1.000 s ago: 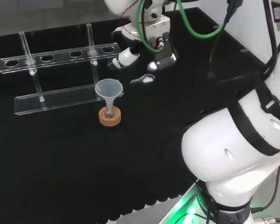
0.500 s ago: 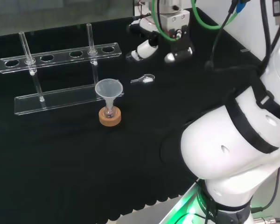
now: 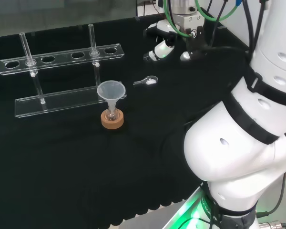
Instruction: Pick up the weighing funnel.
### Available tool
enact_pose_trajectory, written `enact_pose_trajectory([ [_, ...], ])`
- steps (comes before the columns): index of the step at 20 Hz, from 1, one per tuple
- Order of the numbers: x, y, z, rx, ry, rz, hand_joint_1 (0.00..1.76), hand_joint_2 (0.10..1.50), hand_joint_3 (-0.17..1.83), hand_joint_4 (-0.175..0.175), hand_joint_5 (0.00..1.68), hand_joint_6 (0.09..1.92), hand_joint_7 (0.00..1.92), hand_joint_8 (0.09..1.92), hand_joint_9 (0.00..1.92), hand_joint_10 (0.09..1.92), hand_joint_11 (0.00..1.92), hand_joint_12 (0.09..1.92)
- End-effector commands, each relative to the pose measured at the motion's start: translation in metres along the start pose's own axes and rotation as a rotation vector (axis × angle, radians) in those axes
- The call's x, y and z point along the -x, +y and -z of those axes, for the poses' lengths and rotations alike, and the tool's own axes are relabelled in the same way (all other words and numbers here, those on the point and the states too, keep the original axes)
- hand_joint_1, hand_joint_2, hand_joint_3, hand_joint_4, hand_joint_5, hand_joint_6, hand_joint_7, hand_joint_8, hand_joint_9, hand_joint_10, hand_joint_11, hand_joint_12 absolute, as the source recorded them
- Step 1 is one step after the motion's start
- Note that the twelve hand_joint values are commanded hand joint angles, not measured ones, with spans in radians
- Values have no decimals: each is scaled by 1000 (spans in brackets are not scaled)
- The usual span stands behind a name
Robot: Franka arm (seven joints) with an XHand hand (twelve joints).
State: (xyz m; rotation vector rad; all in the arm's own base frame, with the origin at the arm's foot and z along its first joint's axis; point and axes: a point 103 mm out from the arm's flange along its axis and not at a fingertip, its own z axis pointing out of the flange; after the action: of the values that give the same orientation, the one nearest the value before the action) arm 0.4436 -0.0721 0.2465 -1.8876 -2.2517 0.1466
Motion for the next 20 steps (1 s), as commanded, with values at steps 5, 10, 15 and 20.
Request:
enact_pose_trajectory([
  [5,43,83,-60,-103,-108,-10,708,701,368,-39,529,87,358,709,566,619,354,1344],
  [10,41,98,-68,-129,-149,-21,726,696,374,-36,557,87,373,709,577,615,356,1342],
  [15,48,109,-82,-169,-183,-34,743,688,391,-35,577,87,394,703,596,602,366,1335],
  [20,51,118,-99,-211,-201,-39,750,680,409,-35,589,87,411,695,616,588,374,1329],
])
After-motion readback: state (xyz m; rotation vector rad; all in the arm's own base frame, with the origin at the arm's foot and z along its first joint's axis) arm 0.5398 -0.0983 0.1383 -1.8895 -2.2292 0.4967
